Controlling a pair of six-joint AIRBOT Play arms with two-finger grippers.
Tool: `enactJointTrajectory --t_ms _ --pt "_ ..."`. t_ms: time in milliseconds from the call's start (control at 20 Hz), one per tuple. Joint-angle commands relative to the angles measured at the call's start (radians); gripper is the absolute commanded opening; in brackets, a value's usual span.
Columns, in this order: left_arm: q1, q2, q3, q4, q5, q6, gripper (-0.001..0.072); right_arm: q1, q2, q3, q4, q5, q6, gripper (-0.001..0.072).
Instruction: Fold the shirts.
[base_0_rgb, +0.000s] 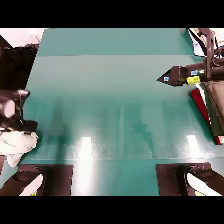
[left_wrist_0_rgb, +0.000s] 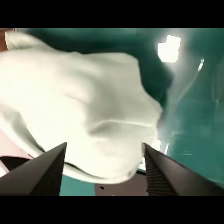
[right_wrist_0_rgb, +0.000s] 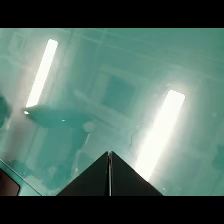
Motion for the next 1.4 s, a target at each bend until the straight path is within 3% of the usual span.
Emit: enactJointTrajectory --t_ms 0,150,200,250,300,450,600,750,950,1150,1350 --pt "0.001 0.008 -0.153 0.089 0.103 -0.117 0.0556 0.0 0.0 0.0 0.0 0.003 -0.004 0.0017" --pt "0.0 0.008 -0.176 0.091 0.132 -0.118 0.0553 0.0 0.0 0.0 0.001 0.003 -0.004 0.0017" --pt "0.0 0.008 -0.175 0.093 0.129 -0.118 0.0452 0.0 0.0 0.0 0.001 0.003 -0.004 0.0017" --pt "0.0 0.008 -0.172 0.093 0.125 -0.118 0.0213 0.0 0.0 0.0 0.001 0.003 -0.004 0.0017" --pt "0.0 0.008 -0.166 0.092 0.121 -0.117 0.0035 0.0 0.0 0.0 0.001 0.003 -0.004 0.0017" --pt "0.0 0.008 -0.058 0.08 0.098 -0.11 0.0021 -0.001 0.0 0.0 0.001 0.001 -0.004 0.0017" --pt "-0.043 0.023 0.239 -0.027 0.092 0.006 0.0021 -0.001 0.0 0.002 0.0 -0.002 -0.004 0.0017" --pt "-0.096 0.022 0.588 -0.359 0.106 0.185 0.0021 -0.001 0.0 0.002 0.001 -0.011 -0.003 0.0017" --pt "-0.172 0.021 0.804 -0.724 0.205 0.305 0.002 -0.001 0.007 0.002 0.008 -0.068 -0.003 0.0017" --pt "-0.322 -0.064 0.814 -0.766 0.196 0.342 0.002 -0.001 0.073 0.002 0.006 -0.216 -0.003 0.0017" --pt "-0.41 -0.272 0.814 -0.776 0.223 0.43 0.0021 -0.022 0.159 0.002 0.007 -0.33 -0.002 0.0017"
